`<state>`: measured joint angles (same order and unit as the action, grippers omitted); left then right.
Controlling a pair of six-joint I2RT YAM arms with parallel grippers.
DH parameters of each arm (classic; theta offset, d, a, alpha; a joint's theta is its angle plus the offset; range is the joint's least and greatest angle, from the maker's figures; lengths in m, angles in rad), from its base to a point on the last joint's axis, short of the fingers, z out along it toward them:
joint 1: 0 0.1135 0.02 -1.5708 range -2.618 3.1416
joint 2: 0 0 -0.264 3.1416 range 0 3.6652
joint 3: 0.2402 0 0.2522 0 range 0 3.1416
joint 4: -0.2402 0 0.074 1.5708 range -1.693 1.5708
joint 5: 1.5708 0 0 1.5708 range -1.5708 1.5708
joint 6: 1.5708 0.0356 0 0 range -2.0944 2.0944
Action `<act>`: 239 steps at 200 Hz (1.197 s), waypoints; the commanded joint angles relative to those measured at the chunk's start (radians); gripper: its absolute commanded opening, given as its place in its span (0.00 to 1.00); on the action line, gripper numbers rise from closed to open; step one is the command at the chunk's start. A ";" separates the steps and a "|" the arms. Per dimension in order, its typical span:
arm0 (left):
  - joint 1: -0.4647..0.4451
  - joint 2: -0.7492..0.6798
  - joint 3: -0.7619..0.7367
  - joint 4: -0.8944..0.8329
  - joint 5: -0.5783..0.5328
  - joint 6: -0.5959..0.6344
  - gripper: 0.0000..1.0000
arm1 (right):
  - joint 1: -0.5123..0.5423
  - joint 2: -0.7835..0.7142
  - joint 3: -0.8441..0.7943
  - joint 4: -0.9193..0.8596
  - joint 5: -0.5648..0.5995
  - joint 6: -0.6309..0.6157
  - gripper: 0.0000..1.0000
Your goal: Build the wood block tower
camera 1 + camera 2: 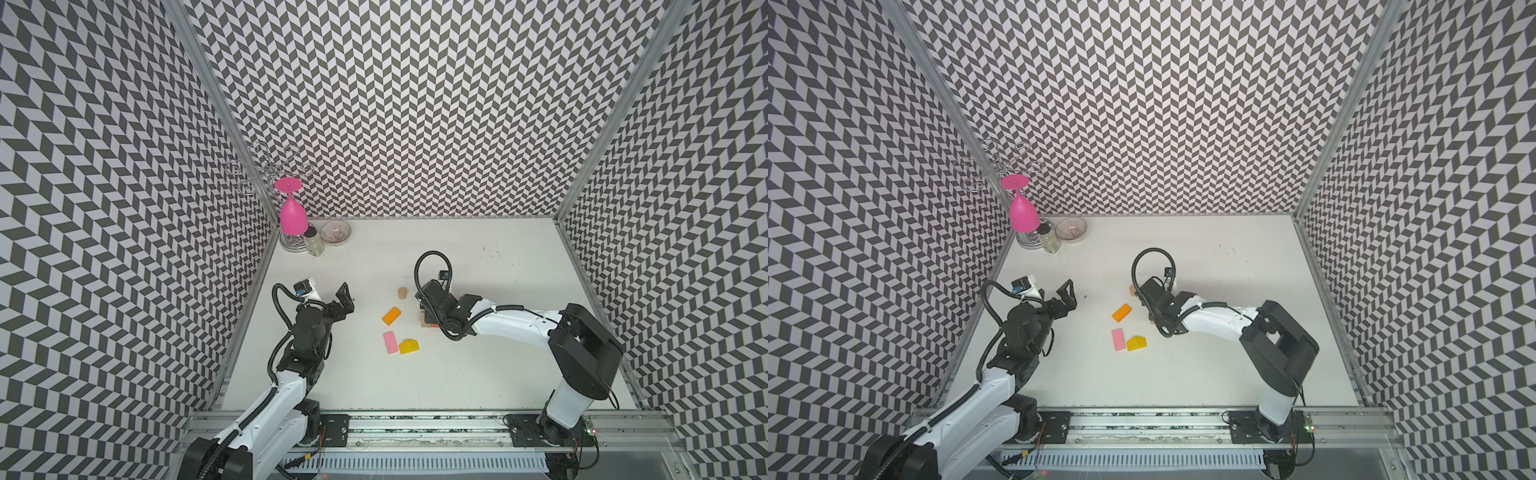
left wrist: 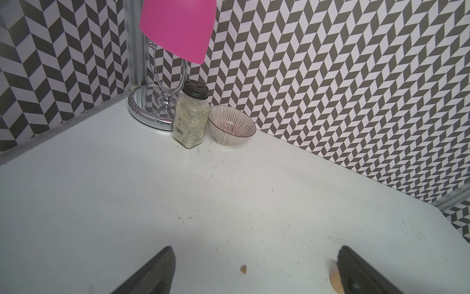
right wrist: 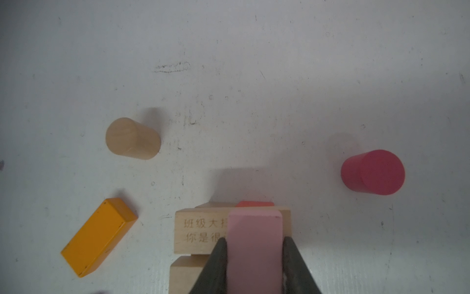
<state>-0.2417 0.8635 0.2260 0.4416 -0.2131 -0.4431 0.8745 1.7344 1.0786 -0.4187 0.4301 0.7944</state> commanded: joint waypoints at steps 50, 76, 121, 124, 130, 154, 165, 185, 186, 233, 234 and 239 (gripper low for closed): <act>-0.004 -0.012 -0.008 0.026 0.007 -0.001 1.00 | 0.008 0.007 0.011 0.027 0.013 0.013 0.13; -0.004 -0.012 -0.008 0.026 0.008 -0.002 1.00 | 0.008 0.008 0.014 0.029 0.010 0.008 0.23; -0.005 -0.014 -0.008 0.027 0.009 -0.001 1.00 | 0.010 0.007 0.014 0.030 0.006 0.005 0.36; -0.004 -0.014 -0.008 0.028 0.008 -0.001 1.00 | 0.009 0.006 0.014 0.031 0.006 0.005 0.37; -0.004 -0.014 -0.008 0.027 0.009 -0.002 1.00 | 0.012 0.004 0.014 0.032 0.004 0.003 0.38; -0.004 -0.014 -0.010 0.028 0.009 -0.002 1.00 | 0.015 -0.001 0.013 0.040 -0.003 -0.004 0.40; -0.004 -0.014 -0.010 0.028 0.008 -0.002 1.00 | 0.016 -0.001 0.015 0.040 -0.005 -0.006 0.40; -0.004 -0.014 -0.010 0.028 0.011 -0.002 1.00 | 0.020 -0.002 0.018 0.041 -0.007 -0.007 0.40; -0.004 -0.014 -0.010 0.028 0.011 -0.002 1.00 | 0.019 -0.002 0.017 0.040 -0.007 -0.007 0.40; -0.004 -0.014 -0.010 0.028 0.010 -0.001 1.00 | 0.026 -0.003 0.023 0.035 0.012 -0.002 0.40; -0.004 -0.014 -0.010 0.028 0.010 -0.001 1.00 | 0.026 -0.003 0.023 0.035 0.012 -0.001 0.40; -0.004 -0.015 -0.010 0.028 0.011 -0.002 1.00 | 0.027 -0.003 0.025 0.027 0.020 0.001 0.40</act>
<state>-0.2417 0.8635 0.2256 0.4419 -0.2108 -0.4431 0.8948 1.7348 1.0786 -0.4114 0.4191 0.7864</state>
